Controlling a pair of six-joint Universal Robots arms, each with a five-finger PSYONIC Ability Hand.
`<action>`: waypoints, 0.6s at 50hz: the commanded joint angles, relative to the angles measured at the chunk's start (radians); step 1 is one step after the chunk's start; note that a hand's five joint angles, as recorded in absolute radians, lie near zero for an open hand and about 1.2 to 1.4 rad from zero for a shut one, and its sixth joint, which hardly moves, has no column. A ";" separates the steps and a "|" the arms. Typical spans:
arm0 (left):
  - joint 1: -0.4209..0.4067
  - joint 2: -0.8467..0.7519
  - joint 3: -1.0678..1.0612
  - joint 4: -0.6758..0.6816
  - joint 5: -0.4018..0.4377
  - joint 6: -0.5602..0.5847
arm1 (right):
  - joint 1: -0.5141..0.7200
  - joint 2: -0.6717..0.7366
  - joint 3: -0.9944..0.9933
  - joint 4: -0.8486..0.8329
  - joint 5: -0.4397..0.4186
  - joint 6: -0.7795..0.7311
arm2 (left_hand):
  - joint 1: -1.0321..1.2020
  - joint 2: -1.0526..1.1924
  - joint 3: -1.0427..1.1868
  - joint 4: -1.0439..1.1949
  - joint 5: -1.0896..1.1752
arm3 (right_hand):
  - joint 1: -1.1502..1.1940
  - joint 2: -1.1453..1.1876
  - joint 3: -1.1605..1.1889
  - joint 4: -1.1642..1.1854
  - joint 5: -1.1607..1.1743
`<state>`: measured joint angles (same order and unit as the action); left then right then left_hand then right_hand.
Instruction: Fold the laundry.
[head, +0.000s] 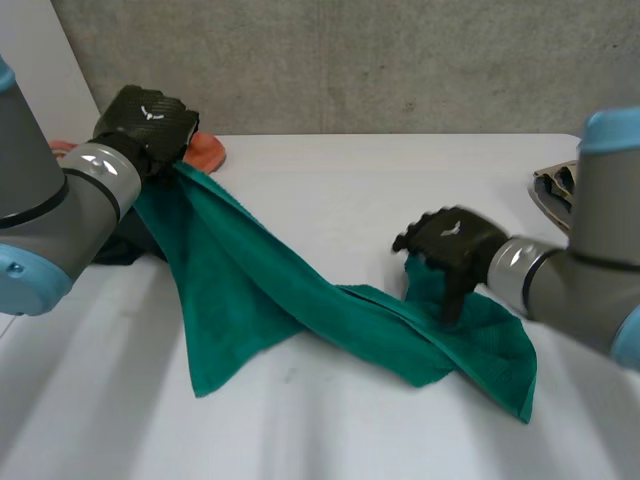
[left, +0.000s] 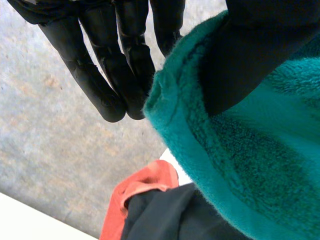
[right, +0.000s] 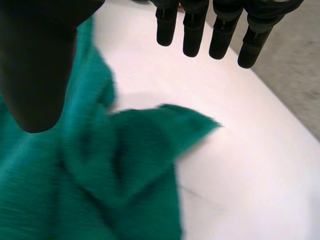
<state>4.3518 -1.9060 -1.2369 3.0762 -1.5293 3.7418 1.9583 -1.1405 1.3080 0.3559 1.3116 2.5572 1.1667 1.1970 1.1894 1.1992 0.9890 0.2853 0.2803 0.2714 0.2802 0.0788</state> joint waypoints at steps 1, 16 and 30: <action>-0.029 0.093 -0.067 -0.004 0.008 0.004 | -0.064 0.001 -0.069 0.092 0.018 -0.127 | 0.230 0.199 0.207 0.197 0.233 | -0.023 -0.018 -0.009 -0.018 0.009; 0.008 0.160 -0.210 0.038 0.012 0.055 | -0.147 -0.045 0.112 0.129 0.021 0.063 | 0.230 0.199 0.207 0.197 0.233 | 0.142 0.147 0.155 0.147 0.174; 0.045 0.111 -0.225 0.041 0.055 0.041 | -0.161 -0.096 0.378 -0.070 0.026 0.136 | 0.230 0.199 0.207 0.197 0.233 | 0.408 0.414 0.422 0.414 0.440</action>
<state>4.3916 -1.7653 -1.4626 3.1152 -1.4847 3.7921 1.7890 -1.2389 1.6267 0.3913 1.3323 2.6568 1.1667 1.1970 1.1894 1.1993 0.9890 0.5216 0.5133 0.5132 0.5173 0.3439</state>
